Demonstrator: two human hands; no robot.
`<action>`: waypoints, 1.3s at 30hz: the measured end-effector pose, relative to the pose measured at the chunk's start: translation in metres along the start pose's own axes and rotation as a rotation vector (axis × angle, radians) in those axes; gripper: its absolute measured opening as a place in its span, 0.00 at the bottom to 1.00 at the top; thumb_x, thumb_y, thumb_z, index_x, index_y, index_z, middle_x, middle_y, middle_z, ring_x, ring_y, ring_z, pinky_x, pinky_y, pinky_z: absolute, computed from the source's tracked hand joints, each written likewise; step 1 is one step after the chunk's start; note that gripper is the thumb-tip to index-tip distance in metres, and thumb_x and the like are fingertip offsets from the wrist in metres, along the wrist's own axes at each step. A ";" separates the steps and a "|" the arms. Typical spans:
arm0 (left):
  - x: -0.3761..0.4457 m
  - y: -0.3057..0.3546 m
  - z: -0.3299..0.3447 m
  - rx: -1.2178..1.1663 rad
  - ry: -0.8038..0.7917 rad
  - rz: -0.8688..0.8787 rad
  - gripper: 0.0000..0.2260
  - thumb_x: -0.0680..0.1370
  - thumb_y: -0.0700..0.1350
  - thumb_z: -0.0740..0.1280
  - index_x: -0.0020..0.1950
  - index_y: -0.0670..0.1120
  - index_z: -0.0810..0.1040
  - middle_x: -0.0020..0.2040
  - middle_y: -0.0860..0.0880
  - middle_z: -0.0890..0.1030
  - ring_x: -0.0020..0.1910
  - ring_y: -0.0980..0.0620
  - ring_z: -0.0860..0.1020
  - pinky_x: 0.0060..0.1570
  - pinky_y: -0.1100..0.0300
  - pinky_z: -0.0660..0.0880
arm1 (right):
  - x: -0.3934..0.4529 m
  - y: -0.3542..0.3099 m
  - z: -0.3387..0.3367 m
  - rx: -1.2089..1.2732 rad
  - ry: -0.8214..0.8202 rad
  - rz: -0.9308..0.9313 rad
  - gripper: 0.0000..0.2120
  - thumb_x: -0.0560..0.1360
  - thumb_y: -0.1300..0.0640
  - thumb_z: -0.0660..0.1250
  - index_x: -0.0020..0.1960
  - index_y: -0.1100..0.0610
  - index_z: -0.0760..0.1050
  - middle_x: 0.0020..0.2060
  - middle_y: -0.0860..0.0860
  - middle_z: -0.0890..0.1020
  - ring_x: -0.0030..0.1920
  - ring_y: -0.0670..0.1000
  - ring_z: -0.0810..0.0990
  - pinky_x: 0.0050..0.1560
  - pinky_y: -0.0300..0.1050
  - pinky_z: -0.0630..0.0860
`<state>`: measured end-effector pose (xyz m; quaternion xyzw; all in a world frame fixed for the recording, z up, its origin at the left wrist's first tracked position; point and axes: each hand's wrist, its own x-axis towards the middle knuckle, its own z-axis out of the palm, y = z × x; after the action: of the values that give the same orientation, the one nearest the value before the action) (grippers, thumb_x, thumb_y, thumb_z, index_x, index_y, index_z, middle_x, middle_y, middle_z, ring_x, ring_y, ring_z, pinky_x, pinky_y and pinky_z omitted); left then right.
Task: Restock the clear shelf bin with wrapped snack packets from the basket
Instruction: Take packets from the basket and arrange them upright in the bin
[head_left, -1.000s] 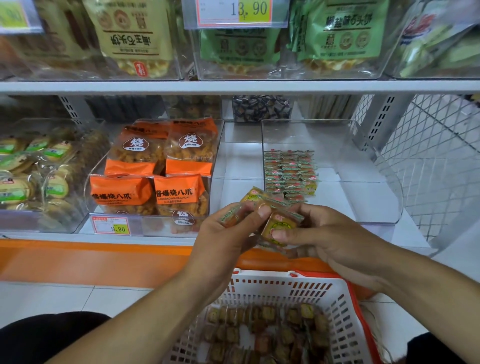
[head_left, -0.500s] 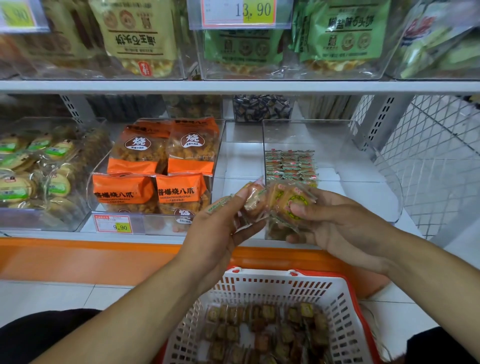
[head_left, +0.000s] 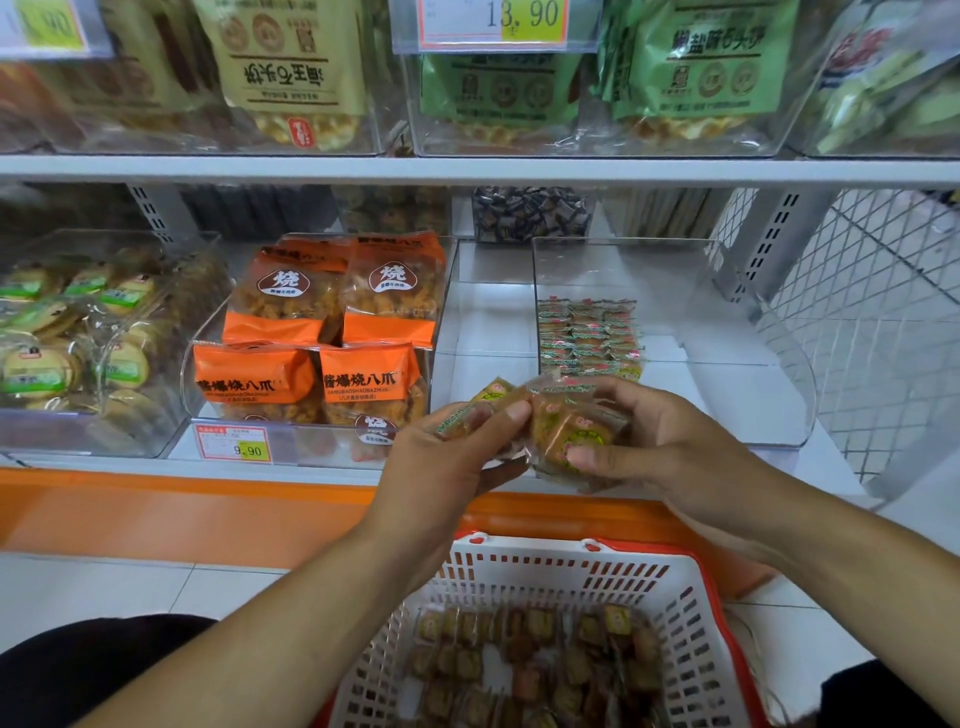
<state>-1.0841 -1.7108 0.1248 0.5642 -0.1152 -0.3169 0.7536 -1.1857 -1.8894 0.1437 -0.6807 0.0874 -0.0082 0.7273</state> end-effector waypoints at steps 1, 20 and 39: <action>0.000 0.000 0.000 -0.005 0.018 -0.014 0.20 0.70 0.54 0.75 0.52 0.40 0.86 0.51 0.38 0.86 0.50 0.48 0.84 0.48 0.58 0.82 | -0.001 0.001 0.000 -0.081 0.051 -0.089 0.26 0.69 0.59 0.79 0.64 0.49 0.78 0.58 0.53 0.84 0.56 0.55 0.85 0.49 0.44 0.82; 0.000 0.009 -0.002 0.158 -0.018 0.178 0.09 0.73 0.50 0.74 0.47 0.46 0.87 0.47 0.42 0.87 0.50 0.45 0.86 0.48 0.58 0.83 | -0.002 -0.004 -0.015 -0.107 -0.022 -0.006 0.23 0.65 0.57 0.80 0.59 0.54 0.82 0.56 0.56 0.85 0.59 0.57 0.84 0.61 0.50 0.80; 0.035 0.014 0.043 0.357 0.118 0.378 0.05 0.74 0.49 0.76 0.48 0.51 0.88 0.56 0.51 0.84 0.56 0.49 0.83 0.57 0.46 0.81 | 0.027 -0.026 -0.072 -0.370 0.200 -0.005 0.25 0.69 0.69 0.77 0.62 0.54 0.75 0.56 0.52 0.84 0.57 0.53 0.83 0.59 0.46 0.79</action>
<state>-1.0751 -1.7636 0.1462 0.6743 -0.2286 -0.1115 0.6933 -1.1667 -1.9661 0.1620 -0.7988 0.1574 -0.0611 0.5774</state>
